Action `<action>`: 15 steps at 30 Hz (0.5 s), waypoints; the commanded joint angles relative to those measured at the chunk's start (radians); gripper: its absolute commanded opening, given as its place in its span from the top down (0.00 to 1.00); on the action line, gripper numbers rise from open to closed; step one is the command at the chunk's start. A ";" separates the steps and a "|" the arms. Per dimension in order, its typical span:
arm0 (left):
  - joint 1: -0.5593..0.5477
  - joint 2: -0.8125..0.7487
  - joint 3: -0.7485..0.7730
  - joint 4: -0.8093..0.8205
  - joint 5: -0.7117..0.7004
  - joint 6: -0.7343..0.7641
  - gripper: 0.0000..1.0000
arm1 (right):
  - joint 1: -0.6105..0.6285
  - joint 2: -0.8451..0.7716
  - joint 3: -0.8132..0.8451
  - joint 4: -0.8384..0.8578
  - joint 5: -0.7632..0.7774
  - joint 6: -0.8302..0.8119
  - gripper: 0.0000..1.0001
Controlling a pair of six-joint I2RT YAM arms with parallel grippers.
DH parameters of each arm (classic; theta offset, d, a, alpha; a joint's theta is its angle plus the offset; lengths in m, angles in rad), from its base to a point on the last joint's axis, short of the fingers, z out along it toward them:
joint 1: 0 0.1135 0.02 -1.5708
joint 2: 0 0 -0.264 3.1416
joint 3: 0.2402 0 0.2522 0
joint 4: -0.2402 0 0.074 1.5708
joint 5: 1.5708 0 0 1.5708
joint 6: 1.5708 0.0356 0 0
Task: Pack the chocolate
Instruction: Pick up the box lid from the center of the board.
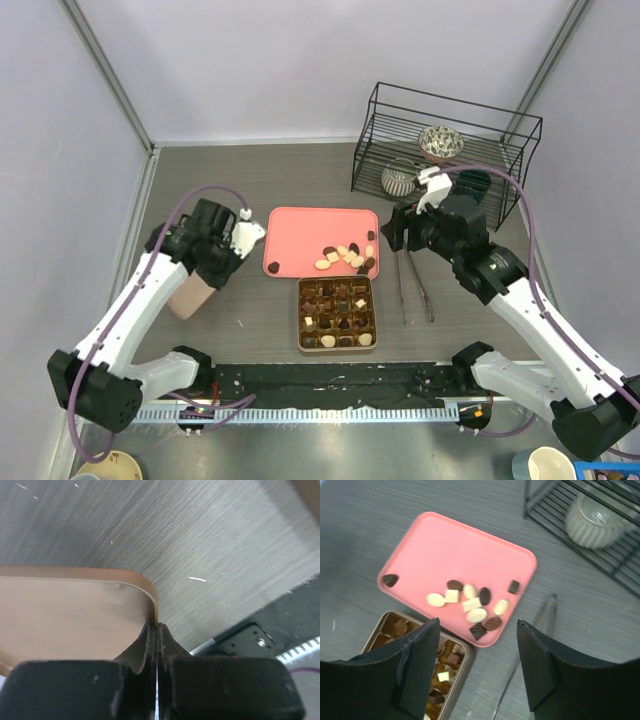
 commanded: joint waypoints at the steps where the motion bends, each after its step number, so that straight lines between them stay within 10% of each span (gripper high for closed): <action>1: -0.001 -0.070 0.237 -0.224 0.168 0.003 1.00 | 0.085 -0.068 -0.059 0.188 -0.146 -0.149 0.27; 15: -0.133 0.079 0.609 -0.530 0.720 0.202 1.00 | 0.726 -0.050 0.049 0.115 0.212 -0.724 0.09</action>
